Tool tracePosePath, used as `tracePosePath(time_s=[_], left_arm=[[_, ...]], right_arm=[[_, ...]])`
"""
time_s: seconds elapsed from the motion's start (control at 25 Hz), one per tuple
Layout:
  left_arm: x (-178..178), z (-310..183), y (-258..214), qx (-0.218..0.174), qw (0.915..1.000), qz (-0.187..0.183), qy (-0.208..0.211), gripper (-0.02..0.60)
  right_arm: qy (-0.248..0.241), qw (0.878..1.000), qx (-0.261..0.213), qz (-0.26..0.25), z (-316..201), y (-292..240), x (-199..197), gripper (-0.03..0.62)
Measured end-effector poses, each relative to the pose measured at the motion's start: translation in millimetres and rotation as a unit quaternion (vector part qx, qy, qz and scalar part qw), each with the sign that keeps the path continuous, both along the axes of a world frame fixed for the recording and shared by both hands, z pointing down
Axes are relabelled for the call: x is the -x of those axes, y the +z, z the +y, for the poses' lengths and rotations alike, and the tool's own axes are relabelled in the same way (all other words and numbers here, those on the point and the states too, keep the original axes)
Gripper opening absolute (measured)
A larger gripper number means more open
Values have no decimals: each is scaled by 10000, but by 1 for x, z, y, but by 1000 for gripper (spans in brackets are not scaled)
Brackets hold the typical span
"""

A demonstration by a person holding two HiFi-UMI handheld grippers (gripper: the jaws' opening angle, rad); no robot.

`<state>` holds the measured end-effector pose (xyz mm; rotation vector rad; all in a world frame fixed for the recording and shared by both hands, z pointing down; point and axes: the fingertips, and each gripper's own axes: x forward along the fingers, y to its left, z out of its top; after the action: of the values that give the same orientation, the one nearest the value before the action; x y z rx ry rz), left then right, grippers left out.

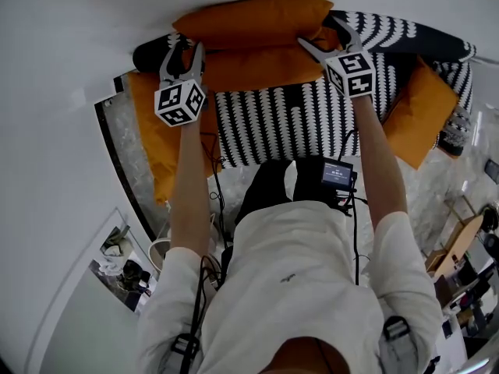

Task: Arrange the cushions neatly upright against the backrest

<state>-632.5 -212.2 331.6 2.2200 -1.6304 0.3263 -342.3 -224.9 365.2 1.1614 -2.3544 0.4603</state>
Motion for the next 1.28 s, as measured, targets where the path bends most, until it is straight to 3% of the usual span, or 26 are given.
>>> tracePosePath(time_s=[0.2, 0.48, 0.64, 1.28], left_arm=[[9, 14, -17, -96, 9999, 61, -79, 194], [-10, 69, -34, -73, 9991, 32, 416, 193], [-28, 102, -41, -84, 9982, 143, 573, 193], [-118, 218, -50, 219, 9861, 470, 1581, 187]], right_arm=[[204, 9998, -50, 11, 10, -15, -23, 438], [148, 9996, -88, 229, 61, -32, -48, 412], [212, 9988, -159, 412, 88, -34, -68, 366], [1117, 9899, 530, 689, 253, 0, -147, 280]])
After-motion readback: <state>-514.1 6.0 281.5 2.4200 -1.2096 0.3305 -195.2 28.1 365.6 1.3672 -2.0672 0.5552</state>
